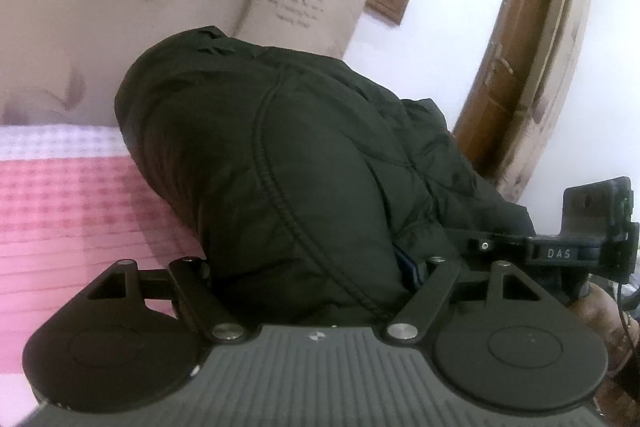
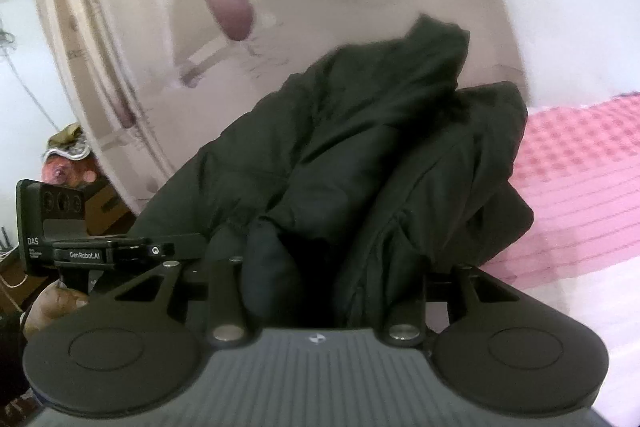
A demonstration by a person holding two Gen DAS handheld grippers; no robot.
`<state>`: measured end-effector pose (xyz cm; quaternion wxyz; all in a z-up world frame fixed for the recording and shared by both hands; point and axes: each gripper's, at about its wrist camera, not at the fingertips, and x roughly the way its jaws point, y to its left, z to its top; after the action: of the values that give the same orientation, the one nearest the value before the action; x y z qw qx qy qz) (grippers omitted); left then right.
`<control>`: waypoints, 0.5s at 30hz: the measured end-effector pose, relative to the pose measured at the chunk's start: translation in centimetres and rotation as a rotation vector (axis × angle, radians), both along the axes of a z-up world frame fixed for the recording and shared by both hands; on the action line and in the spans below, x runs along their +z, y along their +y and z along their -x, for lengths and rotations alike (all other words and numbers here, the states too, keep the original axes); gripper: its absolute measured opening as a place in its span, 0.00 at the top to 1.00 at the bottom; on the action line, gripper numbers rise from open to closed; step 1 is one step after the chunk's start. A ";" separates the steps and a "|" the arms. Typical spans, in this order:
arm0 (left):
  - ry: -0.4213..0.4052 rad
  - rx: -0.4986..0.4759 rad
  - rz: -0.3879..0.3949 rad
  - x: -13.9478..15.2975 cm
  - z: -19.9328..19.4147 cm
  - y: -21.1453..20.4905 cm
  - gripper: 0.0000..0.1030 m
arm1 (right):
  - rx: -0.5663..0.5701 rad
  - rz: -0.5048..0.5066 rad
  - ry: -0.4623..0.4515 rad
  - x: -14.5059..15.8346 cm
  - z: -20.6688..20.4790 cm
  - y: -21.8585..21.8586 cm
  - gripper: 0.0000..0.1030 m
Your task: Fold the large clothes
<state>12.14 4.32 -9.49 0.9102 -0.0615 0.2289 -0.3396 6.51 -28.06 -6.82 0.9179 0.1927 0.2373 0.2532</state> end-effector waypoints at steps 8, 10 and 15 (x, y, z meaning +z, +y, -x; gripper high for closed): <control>-0.035 0.078 -0.046 2.5 5.0 4.6 0.27 | 0.081 -0.028 -0.021 1.7 1.9 5.1 0.59; -0.034 0.093 -0.056 2.7 6.2 5.9 0.27 | 0.095 -0.037 -0.020 1.8 2.5 6.4 0.59; -0.021 0.126 -0.072 2.6 8.1 8.2 0.27 | 0.124 -0.048 -0.001 1.5 3.8 9.1 0.59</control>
<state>4.08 12.54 -6.93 0.9337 -0.0395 0.2270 -0.2739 2.72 -18.92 -5.34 0.8957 0.1995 0.2420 0.3153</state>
